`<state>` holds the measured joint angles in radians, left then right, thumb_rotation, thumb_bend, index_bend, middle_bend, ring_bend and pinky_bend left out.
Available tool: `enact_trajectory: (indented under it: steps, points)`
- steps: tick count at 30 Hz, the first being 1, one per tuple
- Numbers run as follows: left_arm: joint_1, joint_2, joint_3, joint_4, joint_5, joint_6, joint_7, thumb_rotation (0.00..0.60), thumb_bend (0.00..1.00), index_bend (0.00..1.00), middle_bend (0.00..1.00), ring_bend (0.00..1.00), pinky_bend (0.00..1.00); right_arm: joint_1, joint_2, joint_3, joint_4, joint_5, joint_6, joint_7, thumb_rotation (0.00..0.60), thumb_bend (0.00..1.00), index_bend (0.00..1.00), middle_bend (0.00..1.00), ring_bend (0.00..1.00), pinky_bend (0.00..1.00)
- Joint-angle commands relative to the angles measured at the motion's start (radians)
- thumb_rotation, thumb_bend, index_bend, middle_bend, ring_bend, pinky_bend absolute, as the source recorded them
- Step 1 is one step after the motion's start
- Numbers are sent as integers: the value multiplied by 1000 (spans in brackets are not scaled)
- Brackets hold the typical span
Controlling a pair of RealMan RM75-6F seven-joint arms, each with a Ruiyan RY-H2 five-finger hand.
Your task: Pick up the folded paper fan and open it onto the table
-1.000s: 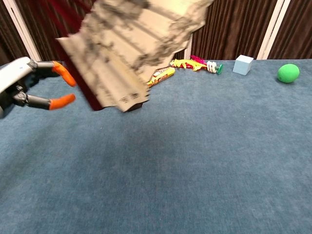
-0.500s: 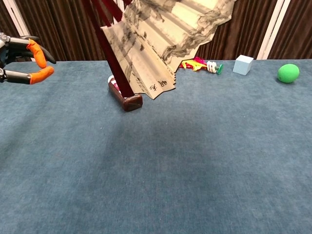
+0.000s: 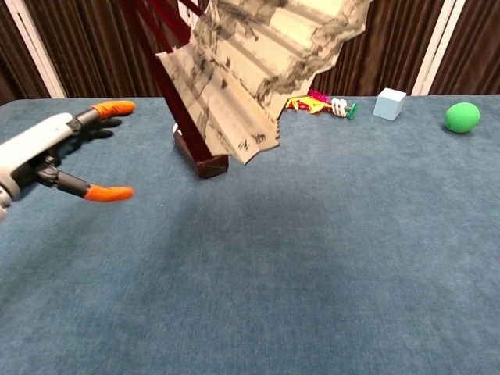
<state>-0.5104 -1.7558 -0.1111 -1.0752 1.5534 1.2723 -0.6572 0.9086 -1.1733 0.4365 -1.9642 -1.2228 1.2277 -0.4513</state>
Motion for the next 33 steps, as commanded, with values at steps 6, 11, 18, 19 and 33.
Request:
enact_trajectory:
  steps: [6,11,18,19,33]
  points:
    - [-19,-98,-44,22,-16,51,-153,600,6,0,0,0,14,0,-17,-13,6,-8,6,-4,600,430,663,132,187,144]
    - [-39,-119,-61,8,-31,34,-194,600,69,65,1,0,16,-4,-16,-19,7,-12,6,-3,600,428,665,132,187,144]
    - [-80,-155,-92,2,-75,-33,-200,600,198,179,62,0,18,-13,-11,-22,4,-18,13,3,600,430,666,132,186,144]
    - [-84,-158,-93,2,-78,-42,-198,600,209,193,71,0,18,-14,-10,-22,3,-19,12,4,600,430,666,132,186,144]
    - [-145,-275,-119,73,-113,-97,-159,600,368,512,310,2,100,-23,13,-15,-26,-24,15,10,600,430,667,132,186,147]
